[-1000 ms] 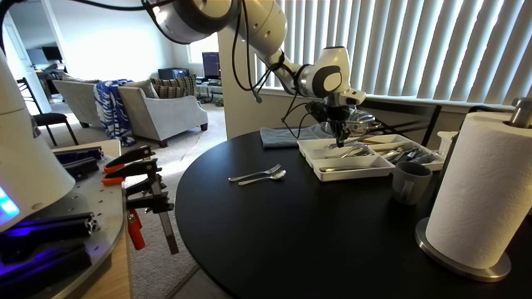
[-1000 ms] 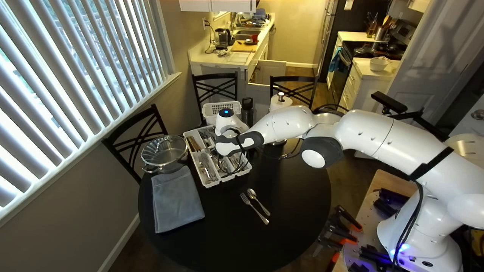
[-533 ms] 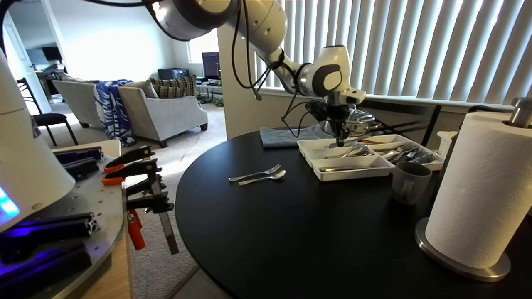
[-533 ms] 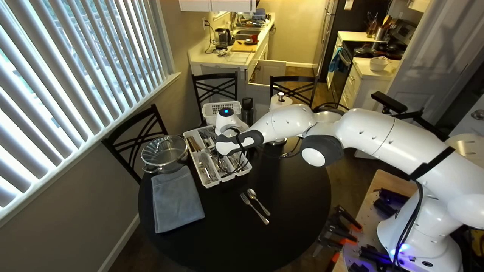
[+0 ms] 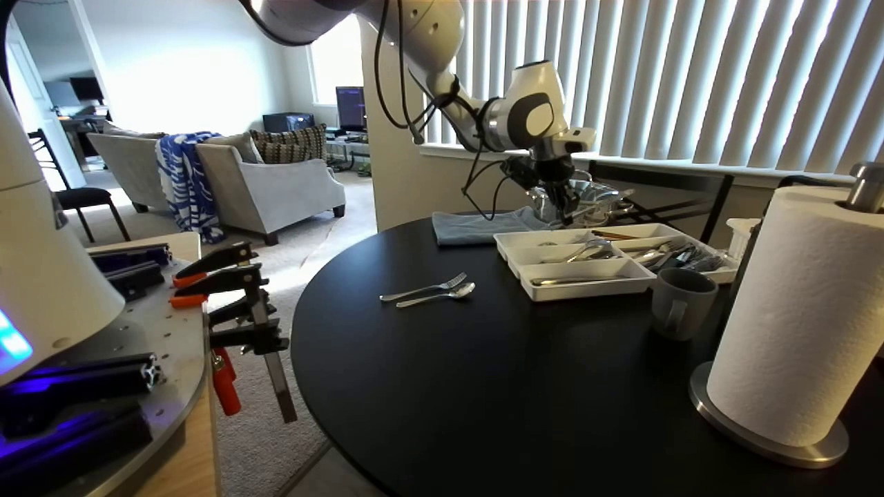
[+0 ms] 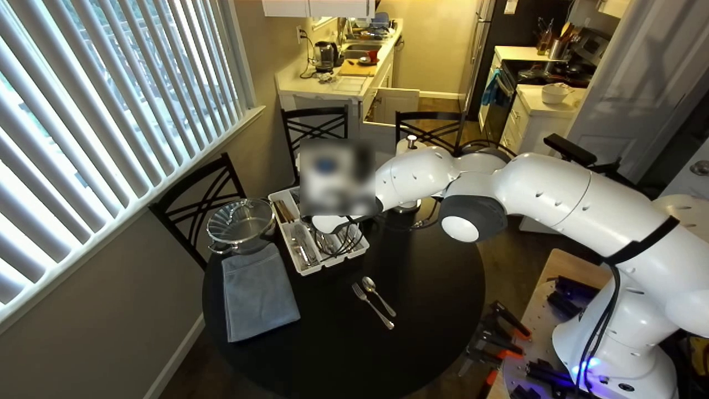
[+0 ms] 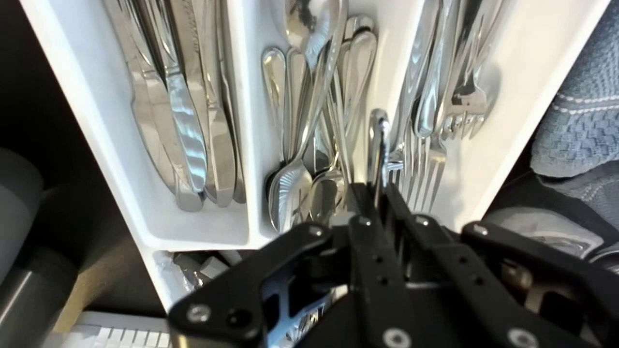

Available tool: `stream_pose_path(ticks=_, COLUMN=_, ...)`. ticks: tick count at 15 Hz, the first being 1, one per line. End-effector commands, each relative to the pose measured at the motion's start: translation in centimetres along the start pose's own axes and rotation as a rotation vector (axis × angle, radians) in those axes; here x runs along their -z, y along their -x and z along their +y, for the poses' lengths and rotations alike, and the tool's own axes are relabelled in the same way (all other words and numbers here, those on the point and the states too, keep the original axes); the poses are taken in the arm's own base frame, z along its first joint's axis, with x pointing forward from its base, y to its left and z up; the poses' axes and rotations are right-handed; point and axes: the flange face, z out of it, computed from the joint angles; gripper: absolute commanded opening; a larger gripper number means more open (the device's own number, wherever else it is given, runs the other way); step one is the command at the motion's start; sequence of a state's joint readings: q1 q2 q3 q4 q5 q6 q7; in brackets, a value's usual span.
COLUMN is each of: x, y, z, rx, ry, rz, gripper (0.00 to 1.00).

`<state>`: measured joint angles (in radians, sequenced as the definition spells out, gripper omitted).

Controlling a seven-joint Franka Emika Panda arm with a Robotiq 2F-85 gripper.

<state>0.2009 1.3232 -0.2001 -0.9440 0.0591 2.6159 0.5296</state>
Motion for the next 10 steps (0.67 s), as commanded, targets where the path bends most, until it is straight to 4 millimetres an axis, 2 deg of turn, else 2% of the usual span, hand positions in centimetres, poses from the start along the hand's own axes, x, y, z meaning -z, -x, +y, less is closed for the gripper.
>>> stream_pose_path(ticks=1, x=2.3, y=2.1, z=-0.2, rx=-0.023, ry=0.08, rz=-0.018, gripper=0.02)
stream_pose_path(ticks=10, x=4.8, y=10.8, z=-3.1, rx=-0.005, ry=0.079, rz=-0.043, gripper=0.02)
